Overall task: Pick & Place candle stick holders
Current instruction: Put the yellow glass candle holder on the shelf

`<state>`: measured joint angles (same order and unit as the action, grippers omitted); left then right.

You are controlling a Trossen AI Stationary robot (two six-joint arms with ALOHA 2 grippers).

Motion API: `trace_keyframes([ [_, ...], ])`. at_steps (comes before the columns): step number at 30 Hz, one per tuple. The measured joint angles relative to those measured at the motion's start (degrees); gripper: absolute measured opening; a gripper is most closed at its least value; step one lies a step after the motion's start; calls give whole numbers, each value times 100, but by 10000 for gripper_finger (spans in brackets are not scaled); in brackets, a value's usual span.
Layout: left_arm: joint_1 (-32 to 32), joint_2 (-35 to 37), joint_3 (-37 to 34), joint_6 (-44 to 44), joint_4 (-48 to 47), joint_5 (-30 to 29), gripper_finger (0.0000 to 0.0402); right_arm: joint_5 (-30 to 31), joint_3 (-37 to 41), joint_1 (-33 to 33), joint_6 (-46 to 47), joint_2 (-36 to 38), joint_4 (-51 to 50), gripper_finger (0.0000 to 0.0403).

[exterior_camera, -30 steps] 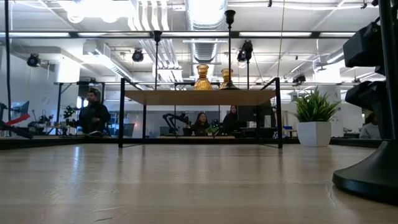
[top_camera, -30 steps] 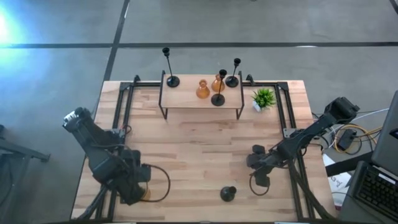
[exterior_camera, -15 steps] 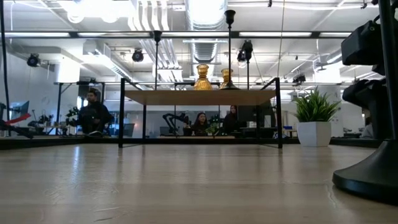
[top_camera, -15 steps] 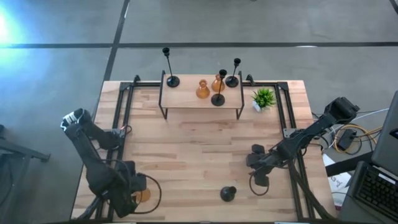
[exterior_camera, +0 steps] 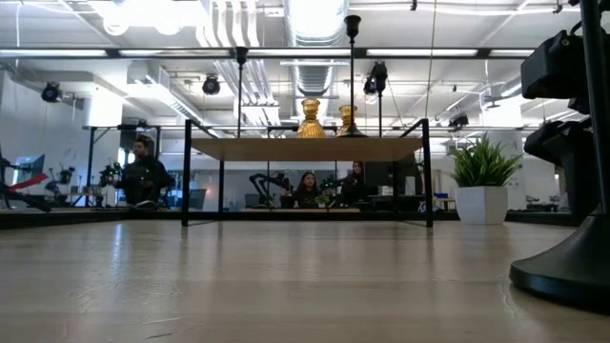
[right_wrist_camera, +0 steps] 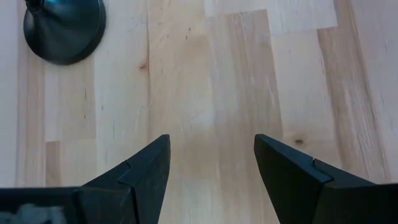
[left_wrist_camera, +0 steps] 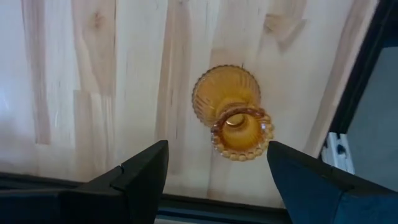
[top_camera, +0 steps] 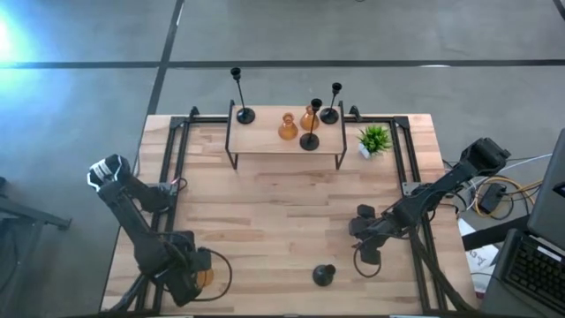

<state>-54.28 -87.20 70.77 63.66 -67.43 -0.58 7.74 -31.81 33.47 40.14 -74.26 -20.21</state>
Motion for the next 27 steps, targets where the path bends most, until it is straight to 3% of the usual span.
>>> trace_keyframes([
  [8, 4, 4, -220, 2, 82, -4, 273, -3, 0, 0, -3, -2, 1, 226],
  [14, 7, 9, -594, 62, 828, 13, 238, -3, 0, 0, 6, -2, 0, 226],
  [20, 20, 9, -742, 338, 920, 106, 182, -5, 0, 0, 21, -6, 0, 226],
  [27, 81, 11, -727, 509, 1011, 111, 67, 44, 0, 0, 19, -7, -2, 226],
])
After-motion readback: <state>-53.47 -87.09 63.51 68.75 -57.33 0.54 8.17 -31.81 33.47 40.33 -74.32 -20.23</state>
